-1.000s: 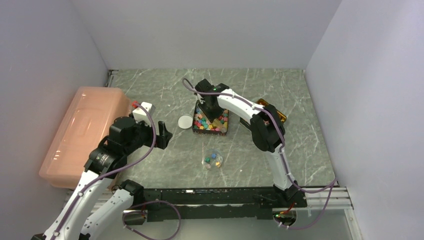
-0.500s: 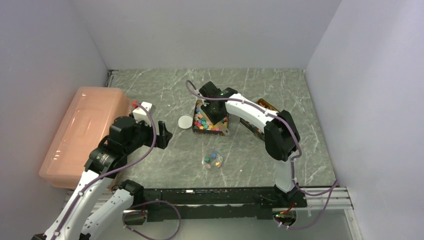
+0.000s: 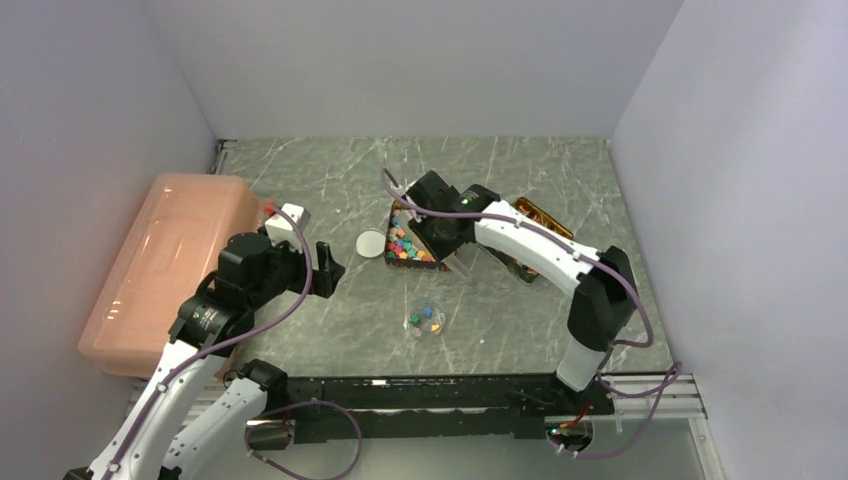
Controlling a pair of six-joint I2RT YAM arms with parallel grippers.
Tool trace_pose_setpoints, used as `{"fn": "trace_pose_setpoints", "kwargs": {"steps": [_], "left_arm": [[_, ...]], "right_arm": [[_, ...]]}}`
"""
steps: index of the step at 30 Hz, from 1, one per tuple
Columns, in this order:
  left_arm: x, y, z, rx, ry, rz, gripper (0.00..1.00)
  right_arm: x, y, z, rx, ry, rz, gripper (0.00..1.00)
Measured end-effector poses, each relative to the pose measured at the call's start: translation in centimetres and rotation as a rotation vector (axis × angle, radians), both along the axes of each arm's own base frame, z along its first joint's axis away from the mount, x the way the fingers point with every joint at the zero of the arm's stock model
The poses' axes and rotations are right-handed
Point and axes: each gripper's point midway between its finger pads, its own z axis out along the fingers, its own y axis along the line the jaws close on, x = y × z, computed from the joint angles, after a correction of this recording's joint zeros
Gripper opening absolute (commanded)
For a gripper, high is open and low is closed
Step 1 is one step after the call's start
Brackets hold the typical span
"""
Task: Pack the candies
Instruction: Place the fake candies in the packing bottle.
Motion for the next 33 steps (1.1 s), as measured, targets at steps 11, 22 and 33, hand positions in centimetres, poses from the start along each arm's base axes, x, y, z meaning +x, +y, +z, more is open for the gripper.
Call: {"fn": "trace_pose_setpoints", "kwargs": {"steps": [11,22,33], "left_arm": [[-0.1,0.1,0.2,-0.004,-0.009,0.0,0.99],[-0.2,0.1,0.5,-0.009,-0.02,0.0,0.99],[-0.3,0.1,0.5,-0.009,-0.02,-0.001,0.99]], "right_arm": [[-7.8,-1.5,2.9,0.012,0.031,0.054,0.0],[-15.1,-4.5,3.1,-0.033,0.125,0.063,0.0],[-20.4,-7.0,2.8,-0.088,0.242,0.068,0.0]]}}
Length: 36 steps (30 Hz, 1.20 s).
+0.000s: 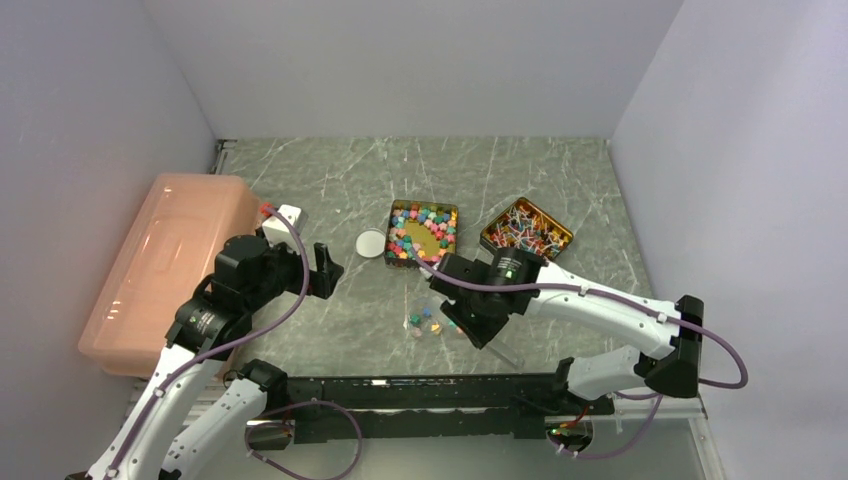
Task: Pack the candies
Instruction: Place the fake candies in the packing bottle.
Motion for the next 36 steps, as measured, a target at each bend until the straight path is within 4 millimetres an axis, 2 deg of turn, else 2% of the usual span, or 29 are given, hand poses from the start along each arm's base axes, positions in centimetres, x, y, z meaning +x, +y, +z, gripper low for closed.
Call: {"fn": "trace_pose_setpoints", "kwargs": {"steps": [6,14,27,36], "left_arm": [[-0.1,0.0,0.1,-0.003,-0.003,-0.003,0.99],[-0.2,0.0,0.3,-0.008,-0.01,-0.007,0.99],[-0.5,0.1,0.8,-0.019,-0.034,-0.007,0.99],[-0.9,0.3,1.5,-0.031,-0.062,-0.007,0.99]], "right_arm": [[-1.9,-0.5,-0.6,-0.056,0.066,0.036,0.0],[-3.1,-0.4,-1.9,-0.138,0.148,0.065,0.0],[-2.6,0.9,-2.2,-0.2,0.18,0.09,0.0],[-1.8,0.6,-2.5,-0.222,0.231,0.043,0.0]]}}
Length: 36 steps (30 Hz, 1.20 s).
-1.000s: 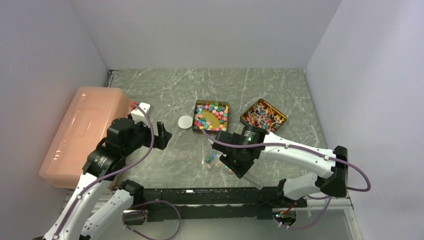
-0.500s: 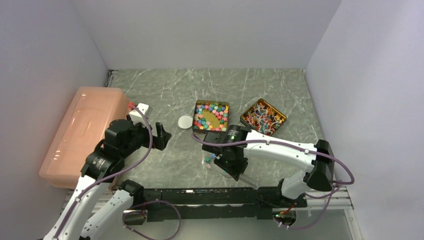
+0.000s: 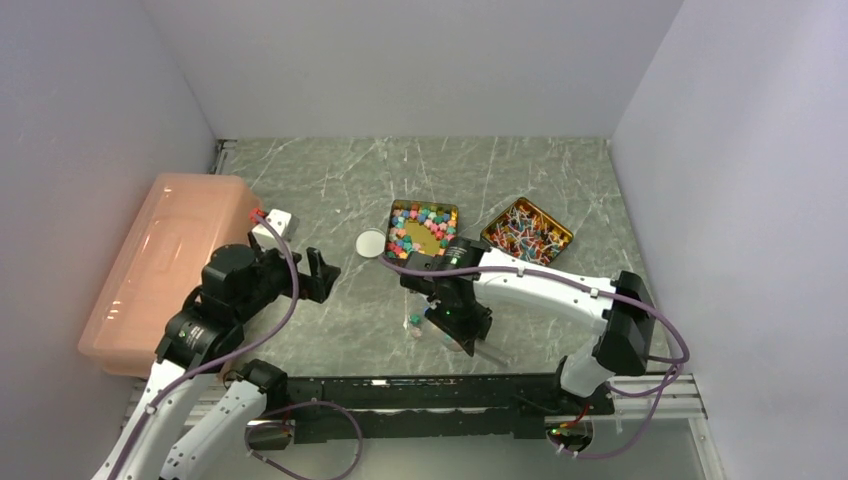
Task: Pack the candies
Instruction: Place the fake candies in the packing bottle.
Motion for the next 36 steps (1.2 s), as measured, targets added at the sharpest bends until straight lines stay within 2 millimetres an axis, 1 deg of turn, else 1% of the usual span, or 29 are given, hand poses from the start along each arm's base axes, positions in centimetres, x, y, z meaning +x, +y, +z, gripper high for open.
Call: {"fn": "trace_pose_setpoints", "kwargs": {"steps": [4,9,21,32,36], "left_arm": [[-0.17,0.07,0.23,-0.005,-0.011,0.0,0.99],[-0.31,0.13,0.34,-0.009,-0.018,0.0,0.99],[-0.69,-0.26,0.51,-0.012,-0.026,-0.023,0.99],[-0.84,-0.49,0.51,-0.012,-0.026,-0.035,0.99],[-0.81,-0.5,0.47,-0.011,-0.024,-0.035,0.99]], "right_arm": [[0.33,0.46,-0.06,0.0,0.023,-0.004,0.0],[0.06,0.97,-0.4,0.002,0.077,0.002,0.0],[0.79,0.99,-0.58,0.011,0.136,-0.044,0.0],[0.9,0.97,-0.62,0.011,0.14,-0.049,0.0],[0.96,0.9,-0.36,0.021,0.13,-0.052,0.0]]}}
